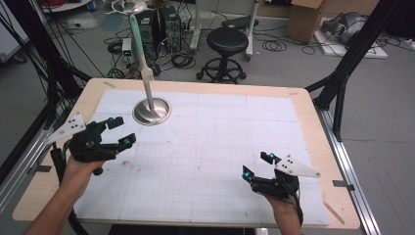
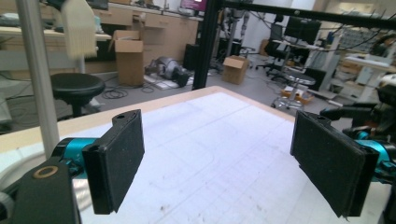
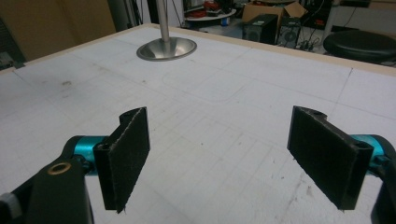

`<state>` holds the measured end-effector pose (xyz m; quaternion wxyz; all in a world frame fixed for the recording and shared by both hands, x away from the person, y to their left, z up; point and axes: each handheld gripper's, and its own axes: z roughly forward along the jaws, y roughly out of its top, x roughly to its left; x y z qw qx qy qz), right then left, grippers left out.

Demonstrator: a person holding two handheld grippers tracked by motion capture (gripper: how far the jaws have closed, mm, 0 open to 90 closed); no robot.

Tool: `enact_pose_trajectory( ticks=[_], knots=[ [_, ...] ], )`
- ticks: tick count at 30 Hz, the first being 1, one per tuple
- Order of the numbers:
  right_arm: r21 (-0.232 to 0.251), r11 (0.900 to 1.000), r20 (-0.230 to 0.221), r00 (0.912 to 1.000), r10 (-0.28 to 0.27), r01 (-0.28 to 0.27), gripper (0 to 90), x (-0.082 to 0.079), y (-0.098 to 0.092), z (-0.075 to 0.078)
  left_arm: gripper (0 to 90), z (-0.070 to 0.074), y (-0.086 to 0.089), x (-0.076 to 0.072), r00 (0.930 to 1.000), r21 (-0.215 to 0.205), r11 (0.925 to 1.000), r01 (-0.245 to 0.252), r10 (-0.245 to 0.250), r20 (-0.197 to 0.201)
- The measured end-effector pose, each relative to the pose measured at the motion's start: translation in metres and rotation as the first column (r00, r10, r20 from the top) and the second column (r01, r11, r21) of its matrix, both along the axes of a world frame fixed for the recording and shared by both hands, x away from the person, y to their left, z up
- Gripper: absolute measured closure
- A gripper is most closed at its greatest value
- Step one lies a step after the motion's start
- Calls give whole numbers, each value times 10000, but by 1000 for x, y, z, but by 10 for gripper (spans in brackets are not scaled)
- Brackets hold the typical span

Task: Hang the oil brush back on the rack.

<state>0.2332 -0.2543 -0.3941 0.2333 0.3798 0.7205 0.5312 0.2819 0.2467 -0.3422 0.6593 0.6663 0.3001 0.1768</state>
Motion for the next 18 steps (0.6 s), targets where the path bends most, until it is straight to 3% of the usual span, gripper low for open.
enact_pose_trajectory(
  ticks=[5,11,18],
  knots=[
    [-118,9999,-84,9999,-112,111,196,-3,-4,-4,187,-23,-6,-15,9999,417,9991,-108,109,-23],
    [-84,9996,-40,9996,-286,285,197,-9,-7,-5,195,-43,-7,-24,9998,248,9996,-127,131,-146],
    [-59,9994,100,9993,-351,351,197,-11,-1,-4,204,-49,-7,-28,9998,400,9992,-61,70,-207]
  ],
)
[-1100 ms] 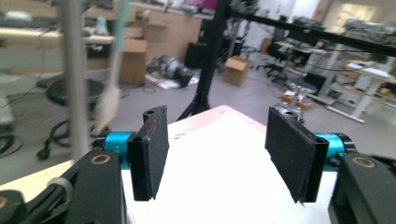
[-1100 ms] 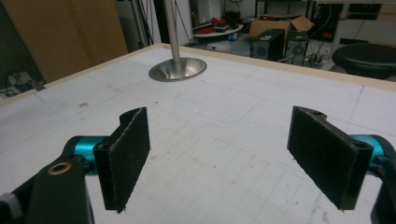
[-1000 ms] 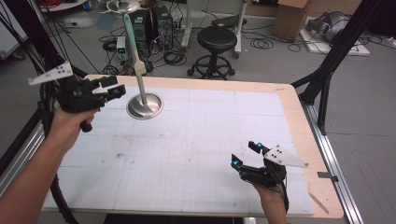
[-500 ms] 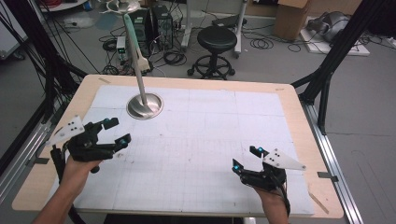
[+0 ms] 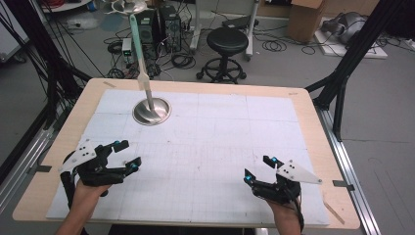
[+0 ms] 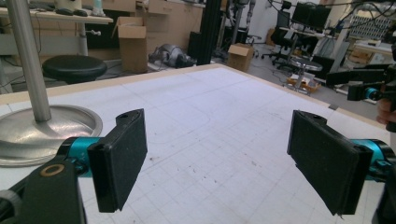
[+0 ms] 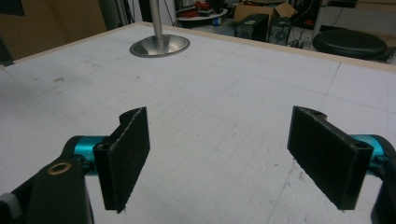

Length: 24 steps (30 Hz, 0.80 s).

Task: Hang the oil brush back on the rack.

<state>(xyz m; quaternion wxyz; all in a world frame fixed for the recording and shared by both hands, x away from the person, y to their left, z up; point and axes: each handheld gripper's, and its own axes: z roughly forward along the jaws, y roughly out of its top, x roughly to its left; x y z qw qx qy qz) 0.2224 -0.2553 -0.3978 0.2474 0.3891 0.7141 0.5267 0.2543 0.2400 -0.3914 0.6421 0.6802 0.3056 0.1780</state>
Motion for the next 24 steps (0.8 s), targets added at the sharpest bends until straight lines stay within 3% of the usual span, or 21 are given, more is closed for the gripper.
enact_pose_trajectory(
  ticks=[24],
  knots=[
    [9,10000,24,10000,-8,8,197,0,0,0,211,-3,-3,0,10000,143,9999,34,-33,-73]
  ],
)
